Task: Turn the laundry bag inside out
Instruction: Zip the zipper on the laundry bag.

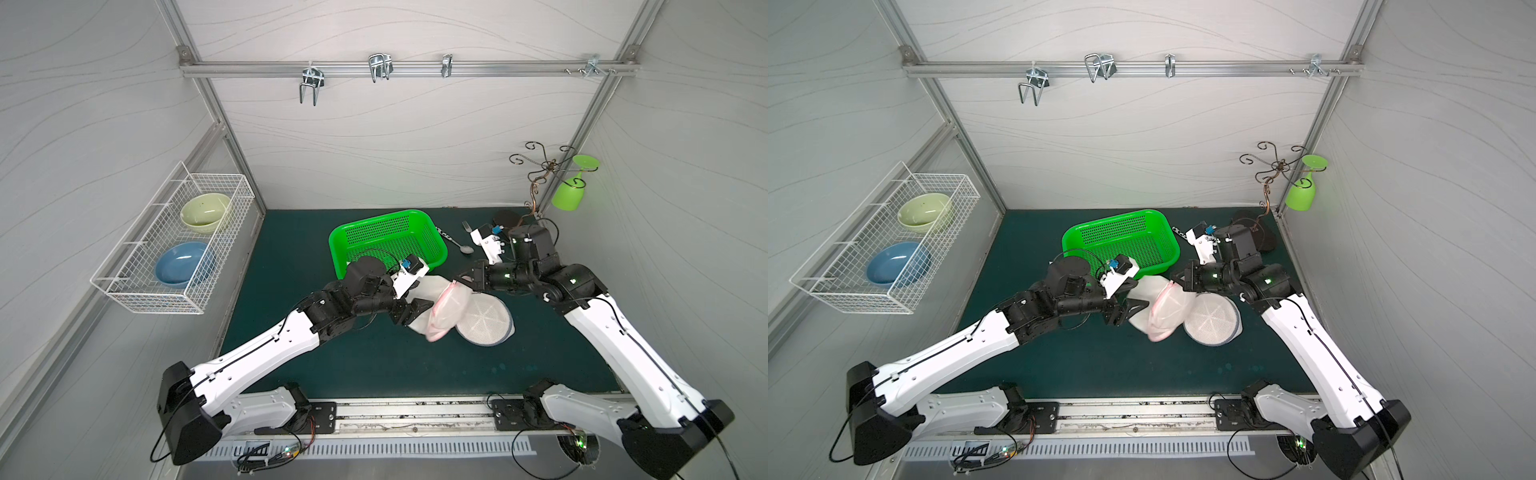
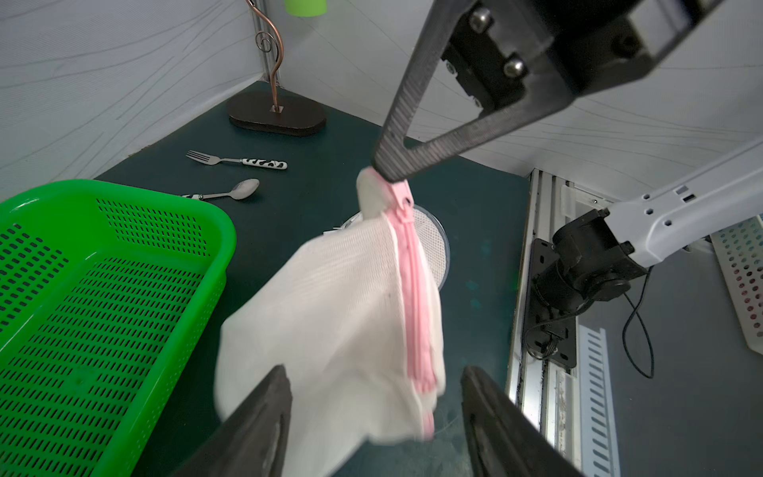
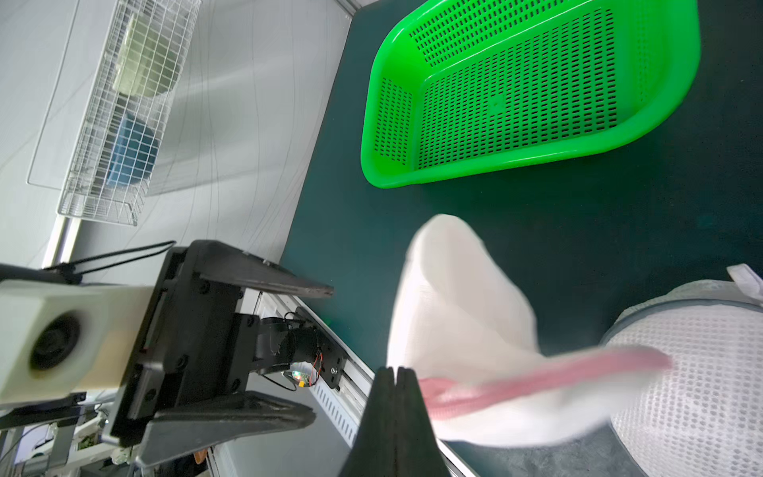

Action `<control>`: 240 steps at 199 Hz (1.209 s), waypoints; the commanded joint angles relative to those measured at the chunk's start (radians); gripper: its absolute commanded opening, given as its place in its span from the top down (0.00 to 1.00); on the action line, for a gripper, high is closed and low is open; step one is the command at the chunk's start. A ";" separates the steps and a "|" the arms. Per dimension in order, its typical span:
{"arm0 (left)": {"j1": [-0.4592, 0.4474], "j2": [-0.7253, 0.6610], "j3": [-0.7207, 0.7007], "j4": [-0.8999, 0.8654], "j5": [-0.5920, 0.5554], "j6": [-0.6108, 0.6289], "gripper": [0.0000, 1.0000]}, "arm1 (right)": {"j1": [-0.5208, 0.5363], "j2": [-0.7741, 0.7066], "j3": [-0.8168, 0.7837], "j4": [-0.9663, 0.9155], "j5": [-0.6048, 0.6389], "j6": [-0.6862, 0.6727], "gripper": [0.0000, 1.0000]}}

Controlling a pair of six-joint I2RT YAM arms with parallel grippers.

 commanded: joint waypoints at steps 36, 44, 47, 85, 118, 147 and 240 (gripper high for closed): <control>-0.003 0.029 0.058 0.033 0.059 -0.044 0.50 | 0.099 0.036 0.005 0.097 0.029 0.045 1.00; -0.003 0.031 0.056 0.033 0.061 -0.045 0.52 | 0.109 0.039 0.007 0.109 0.028 0.064 1.00; -0.004 0.032 0.054 0.035 0.061 -0.047 0.52 | 0.112 0.041 0.007 0.112 0.028 0.071 1.00; -0.003 0.048 0.046 0.079 0.073 -0.087 0.47 | 0.142 0.044 0.021 0.134 0.060 0.122 1.00; -0.003 0.054 0.029 0.117 0.055 -0.121 0.45 | 0.149 0.047 0.035 0.126 0.087 0.129 1.00; -0.003 0.056 0.024 0.129 0.044 -0.132 0.58 | 0.151 0.052 0.048 0.127 0.099 0.131 1.00; -0.004 0.016 0.028 0.043 0.031 -0.044 1.00 | 0.035 0.002 0.062 -0.017 0.242 0.096 1.00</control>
